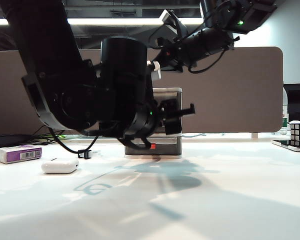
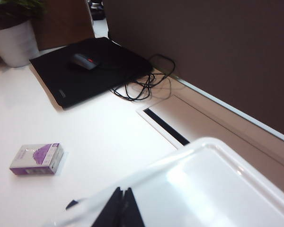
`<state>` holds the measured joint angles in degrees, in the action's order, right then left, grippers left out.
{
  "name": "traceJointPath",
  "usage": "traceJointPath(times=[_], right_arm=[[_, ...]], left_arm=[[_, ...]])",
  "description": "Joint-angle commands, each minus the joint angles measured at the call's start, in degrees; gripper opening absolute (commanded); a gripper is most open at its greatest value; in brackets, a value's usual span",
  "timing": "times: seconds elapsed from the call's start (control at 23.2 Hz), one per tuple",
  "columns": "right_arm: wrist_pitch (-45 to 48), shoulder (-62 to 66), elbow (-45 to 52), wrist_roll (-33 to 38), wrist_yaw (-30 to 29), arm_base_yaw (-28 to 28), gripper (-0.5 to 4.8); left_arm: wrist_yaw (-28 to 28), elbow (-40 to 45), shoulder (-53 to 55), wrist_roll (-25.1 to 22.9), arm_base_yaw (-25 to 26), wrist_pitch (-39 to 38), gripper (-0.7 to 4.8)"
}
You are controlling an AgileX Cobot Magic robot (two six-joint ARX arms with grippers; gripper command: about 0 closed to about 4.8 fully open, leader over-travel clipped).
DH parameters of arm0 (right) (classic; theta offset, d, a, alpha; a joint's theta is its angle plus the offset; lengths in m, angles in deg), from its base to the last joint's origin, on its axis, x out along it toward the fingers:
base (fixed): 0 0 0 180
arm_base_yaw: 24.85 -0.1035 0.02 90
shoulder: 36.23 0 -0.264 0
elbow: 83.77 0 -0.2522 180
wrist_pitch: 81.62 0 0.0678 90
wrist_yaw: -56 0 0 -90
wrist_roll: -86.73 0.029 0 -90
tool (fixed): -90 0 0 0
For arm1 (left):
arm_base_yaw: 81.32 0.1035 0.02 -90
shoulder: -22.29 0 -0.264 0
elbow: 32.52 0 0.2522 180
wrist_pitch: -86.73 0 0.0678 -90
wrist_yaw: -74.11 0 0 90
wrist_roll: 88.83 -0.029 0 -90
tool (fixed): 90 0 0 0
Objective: Open the second layer of the drawer on the table, pick up the earphone case on the table and put it in, and finally close the drawer.
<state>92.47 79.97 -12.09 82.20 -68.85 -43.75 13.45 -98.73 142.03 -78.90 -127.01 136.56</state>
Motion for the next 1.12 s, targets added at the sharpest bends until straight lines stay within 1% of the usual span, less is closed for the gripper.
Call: traceJointPath(times=[0.04, 0.3, 0.43, 0.47, 0.9, 0.95, 1.03, 1.12], right_arm=[[1.2, -0.2, -0.7, -0.1, -0.1, -1.3, -0.05], [1.2, 0.4, -0.8, -0.2, 0.3, -1.8, -0.05], [1.1, 0.8, -0.8, -0.2, 0.3, -1.8, -0.05], [1.1, 1.0, -0.8, -0.3, 0.3, -1.8, -0.05], [1.2, 1.2, -0.8, -0.7, 0.4, -1.8, -0.05], [1.2, 1.2, -0.8, -0.7, 0.4, -1.8, -0.05], [1.2, 1.4, -0.8, -0.7, 0.4, -1.8, -0.05], [1.4, 1.7, -0.8, -0.7, 0.4, -1.8, -0.05]], left_arm=[[0.0, -0.3, 0.3, 0.0, 0.1, 0.8, 2.66], [0.2, -0.3, 0.6, 0.0, 2.4, 0.7, 2.65], [-1.8, -0.3, 0.7, -0.1, 3.8, 0.6, 2.65], [-2.6, -0.3, 0.7, -0.1, 3.8, 0.6, 2.65], [-2.5, -0.8, 0.7, 0.2, 3.7, 0.6, 2.64], [-2.5, -1.2, 0.9, 0.2, 3.7, 0.4, 2.64], [-0.1, -2.3, 1.0, 0.1, 3.5, -0.3, 2.64], [0.5, -3.0, 1.2, 0.1, 3.3, -1.5, 2.64]])
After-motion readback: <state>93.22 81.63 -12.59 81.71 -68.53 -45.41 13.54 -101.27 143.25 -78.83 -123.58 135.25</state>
